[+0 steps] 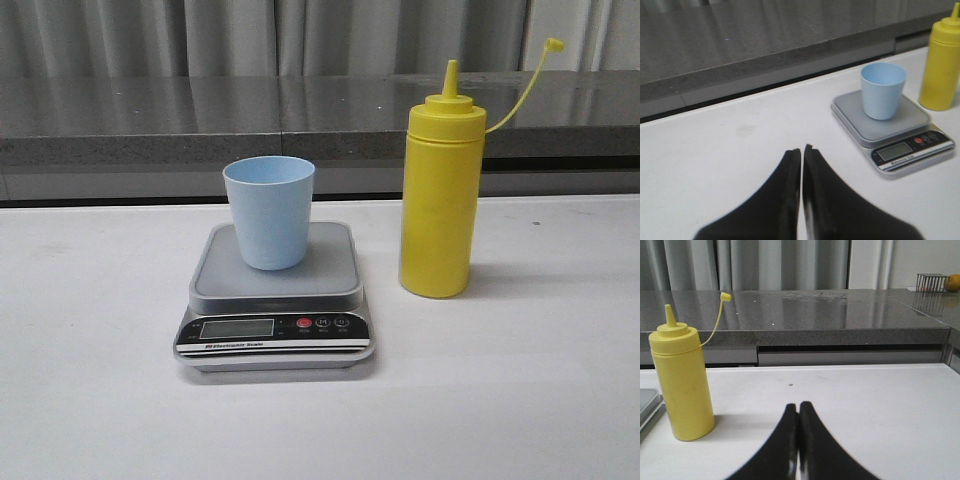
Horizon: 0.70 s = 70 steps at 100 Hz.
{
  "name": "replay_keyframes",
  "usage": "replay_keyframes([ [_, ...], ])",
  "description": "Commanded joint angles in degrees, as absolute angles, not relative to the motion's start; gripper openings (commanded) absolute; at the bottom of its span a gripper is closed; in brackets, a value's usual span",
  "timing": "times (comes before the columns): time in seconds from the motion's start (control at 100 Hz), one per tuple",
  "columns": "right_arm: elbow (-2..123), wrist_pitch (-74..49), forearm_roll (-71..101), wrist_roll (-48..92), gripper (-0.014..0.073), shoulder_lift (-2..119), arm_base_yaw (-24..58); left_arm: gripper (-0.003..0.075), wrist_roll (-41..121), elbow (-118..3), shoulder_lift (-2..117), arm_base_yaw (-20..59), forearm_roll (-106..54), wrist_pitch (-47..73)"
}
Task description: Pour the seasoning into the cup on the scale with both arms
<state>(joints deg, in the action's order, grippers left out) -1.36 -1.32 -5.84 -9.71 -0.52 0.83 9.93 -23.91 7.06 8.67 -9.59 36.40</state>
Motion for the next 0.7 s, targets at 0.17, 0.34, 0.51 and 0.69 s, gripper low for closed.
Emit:
replay_keyframes([
  [0.17,-1.54,2.8,-5.84,-9.2,-0.0068,-1.36,0.63,0.0011,5.99,-16.35,4.63,0.79,-7.87,13.65],
  [0.34,-1.54,2.8,-5.84,-9.2,-0.0068,-1.36,0.63,0.0011,5.25,-9.35,-0.53,-4.29,-5.04,10.71],
  [0.51,-1.54,2.8,-5.84,-9.2,-0.0068,-1.36,0.63,0.0011,-2.96,-3.53,-2.31,-4.85,1.13,7.54],
  [0.69,-1.54,2.8,-5.84,-9.2,-0.0068,-1.36,0.63,0.0011,-2.96,1.49,-2.31,-4.85,0.75,4.6],
])
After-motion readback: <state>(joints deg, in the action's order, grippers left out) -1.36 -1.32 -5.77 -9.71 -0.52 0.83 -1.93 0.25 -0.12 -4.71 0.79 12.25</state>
